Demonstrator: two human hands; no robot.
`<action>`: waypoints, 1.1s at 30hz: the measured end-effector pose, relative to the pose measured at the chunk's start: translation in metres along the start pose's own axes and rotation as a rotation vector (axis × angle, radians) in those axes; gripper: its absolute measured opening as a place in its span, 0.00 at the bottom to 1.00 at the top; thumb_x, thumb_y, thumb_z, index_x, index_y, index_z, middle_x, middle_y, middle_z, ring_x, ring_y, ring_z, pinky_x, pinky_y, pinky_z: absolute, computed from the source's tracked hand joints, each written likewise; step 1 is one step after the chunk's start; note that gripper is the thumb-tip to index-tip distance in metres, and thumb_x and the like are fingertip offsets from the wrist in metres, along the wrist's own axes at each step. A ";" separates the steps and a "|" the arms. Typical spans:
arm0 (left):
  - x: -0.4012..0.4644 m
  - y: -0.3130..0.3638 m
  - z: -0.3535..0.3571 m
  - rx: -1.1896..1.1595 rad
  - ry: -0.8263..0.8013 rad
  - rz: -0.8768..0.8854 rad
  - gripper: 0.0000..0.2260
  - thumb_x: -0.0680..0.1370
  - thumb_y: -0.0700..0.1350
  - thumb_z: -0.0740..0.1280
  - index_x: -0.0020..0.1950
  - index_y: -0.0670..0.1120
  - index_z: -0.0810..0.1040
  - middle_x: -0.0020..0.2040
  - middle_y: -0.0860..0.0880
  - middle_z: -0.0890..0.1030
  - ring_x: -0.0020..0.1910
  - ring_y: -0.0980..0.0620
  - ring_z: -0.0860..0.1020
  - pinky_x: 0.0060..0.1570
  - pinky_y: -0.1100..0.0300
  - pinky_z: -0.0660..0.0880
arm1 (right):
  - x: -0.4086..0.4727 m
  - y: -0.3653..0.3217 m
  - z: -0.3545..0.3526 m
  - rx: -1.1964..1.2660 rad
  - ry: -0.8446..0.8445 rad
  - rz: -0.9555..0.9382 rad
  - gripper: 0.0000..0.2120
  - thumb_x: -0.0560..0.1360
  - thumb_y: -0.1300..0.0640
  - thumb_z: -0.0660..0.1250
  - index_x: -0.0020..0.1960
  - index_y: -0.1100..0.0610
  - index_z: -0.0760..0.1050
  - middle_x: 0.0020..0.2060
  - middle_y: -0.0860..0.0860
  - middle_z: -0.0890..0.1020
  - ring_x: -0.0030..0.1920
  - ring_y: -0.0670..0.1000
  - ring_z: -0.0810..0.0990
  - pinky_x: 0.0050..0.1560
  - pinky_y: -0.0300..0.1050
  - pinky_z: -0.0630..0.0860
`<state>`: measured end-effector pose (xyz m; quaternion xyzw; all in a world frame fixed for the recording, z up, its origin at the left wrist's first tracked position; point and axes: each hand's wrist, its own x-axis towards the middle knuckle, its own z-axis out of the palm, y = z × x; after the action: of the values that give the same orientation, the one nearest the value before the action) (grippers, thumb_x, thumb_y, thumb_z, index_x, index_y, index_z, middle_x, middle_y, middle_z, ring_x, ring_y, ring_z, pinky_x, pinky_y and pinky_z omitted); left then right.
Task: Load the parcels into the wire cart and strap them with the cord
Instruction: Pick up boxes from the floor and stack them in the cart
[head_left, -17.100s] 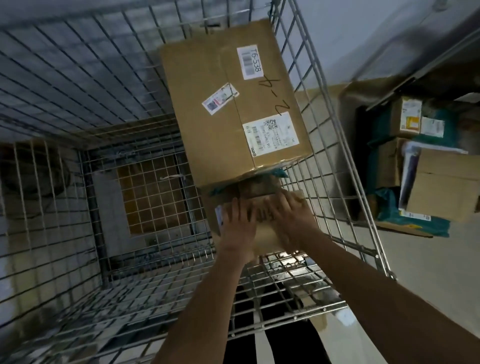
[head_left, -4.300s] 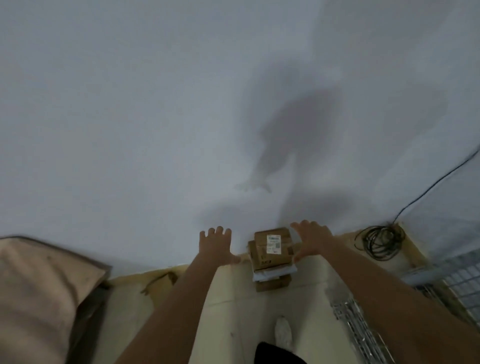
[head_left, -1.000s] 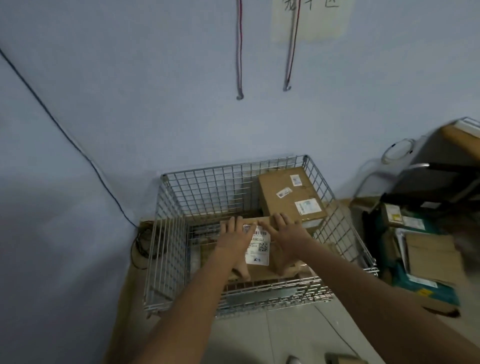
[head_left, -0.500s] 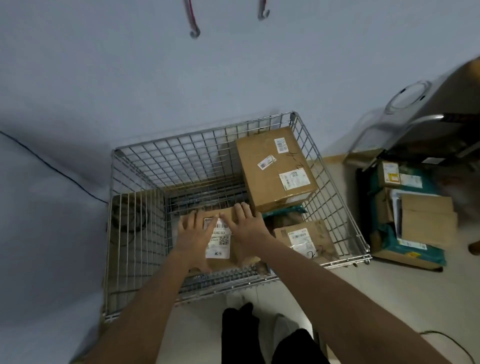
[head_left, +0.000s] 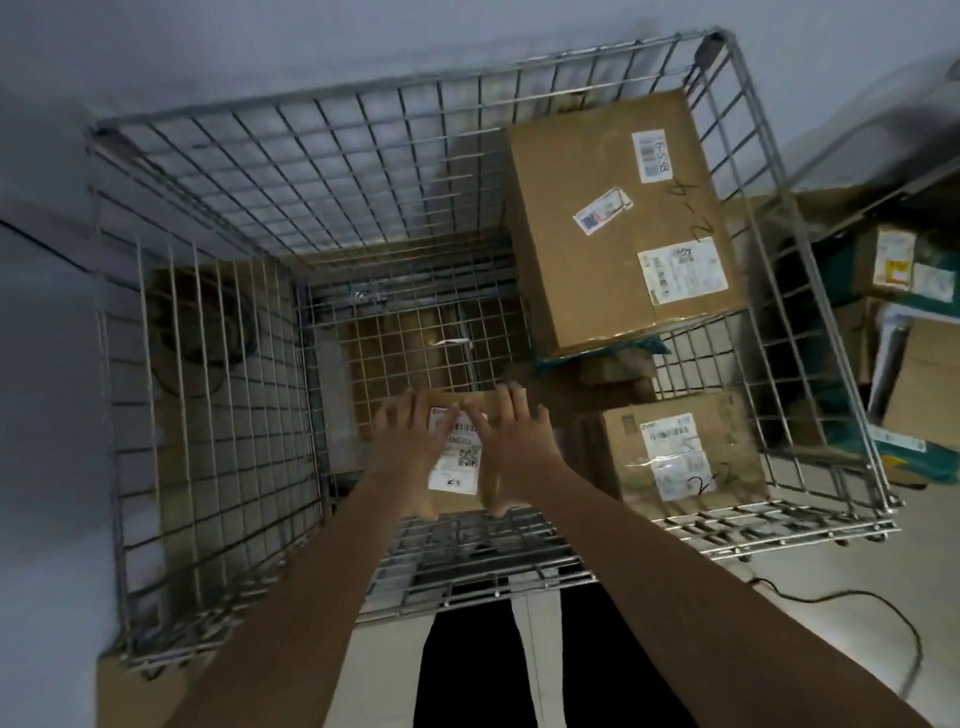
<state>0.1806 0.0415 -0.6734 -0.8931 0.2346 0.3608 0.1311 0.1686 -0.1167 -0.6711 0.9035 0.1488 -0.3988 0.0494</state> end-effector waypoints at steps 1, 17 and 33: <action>0.008 0.001 0.008 -0.003 0.005 -0.001 0.66 0.56 0.66 0.78 0.76 0.52 0.34 0.76 0.38 0.44 0.75 0.35 0.46 0.71 0.37 0.53 | 0.008 0.001 0.005 -0.017 0.000 -0.010 0.68 0.57 0.35 0.78 0.78 0.49 0.33 0.76 0.65 0.37 0.75 0.67 0.36 0.73 0.67 0.52; 0.081 0.048 0.089 -0.062 0.065 0.030 0.62 0.55 0.68 0.76 0.77 0.49 0.44 0.72 0.36 0.54 0.71 0.36 0.54 0.65 0.40 0.60 | 0.070 0.039 0.085 -0.058 -0.108 -0.032 0.56 0.68 0.42 0.74 0.78 0.48 0.36 0.76 0.66 0.42 0.76 0.66 0.42 0.71 0.65 0.57; 0.077 0.040 0.085 -0.480 -0.315 -0.551 0.60 0.51 0.72 0.75 0.72 0.50 0.50 0.69 0.38 0.59 0.68 0.36 0.60 0.64 0.42 0.65 | 0.044 0.022 0.106 0.422 -0.182 0.026 0.49 0.72 0.45 0.71 0.78 0.55 0.40 0.74 0.62 0.53 0.67 0.63 0.70 0.59 0.53 0.75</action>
<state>0.1589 0.0162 -0.7900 -0.8616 -0.1276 0.4893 0.0449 0.1289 -0.1496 -0.7760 0.8561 0.0457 -0.5001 -0.1222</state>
